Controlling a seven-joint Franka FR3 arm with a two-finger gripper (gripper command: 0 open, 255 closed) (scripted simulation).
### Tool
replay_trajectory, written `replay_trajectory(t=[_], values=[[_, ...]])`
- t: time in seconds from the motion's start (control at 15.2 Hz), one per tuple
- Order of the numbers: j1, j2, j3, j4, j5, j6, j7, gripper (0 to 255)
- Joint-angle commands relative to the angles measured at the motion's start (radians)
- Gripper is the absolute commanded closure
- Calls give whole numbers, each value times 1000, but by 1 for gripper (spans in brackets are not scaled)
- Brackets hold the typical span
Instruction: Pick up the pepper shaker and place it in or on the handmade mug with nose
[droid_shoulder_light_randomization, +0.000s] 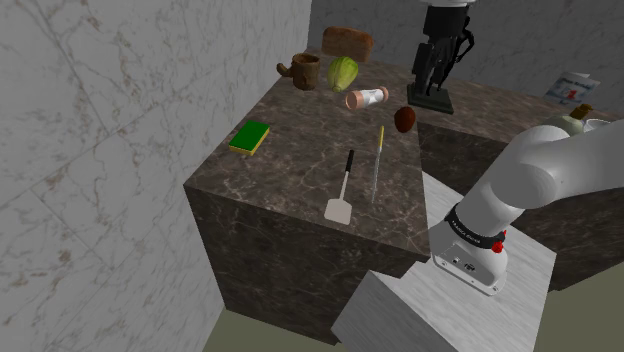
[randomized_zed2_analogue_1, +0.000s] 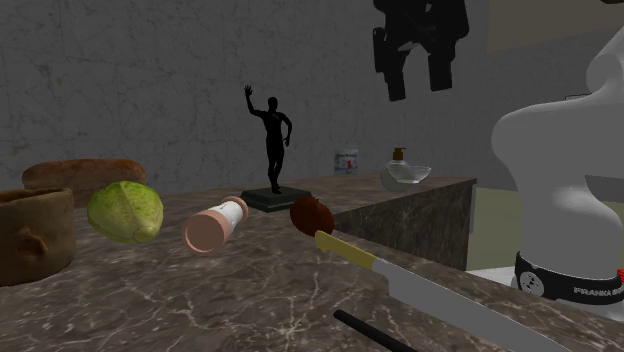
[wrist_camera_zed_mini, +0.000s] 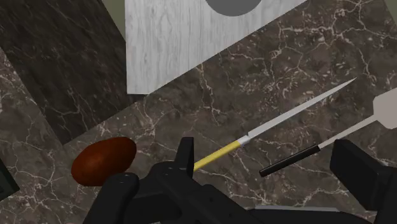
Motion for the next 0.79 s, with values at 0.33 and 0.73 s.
replay_trajectory(t=[0.33,0.73], values=[[9,-50,-127,-122,-125,159,-254,0],[17,-15,-305,-202,-261,391,-554,0]])
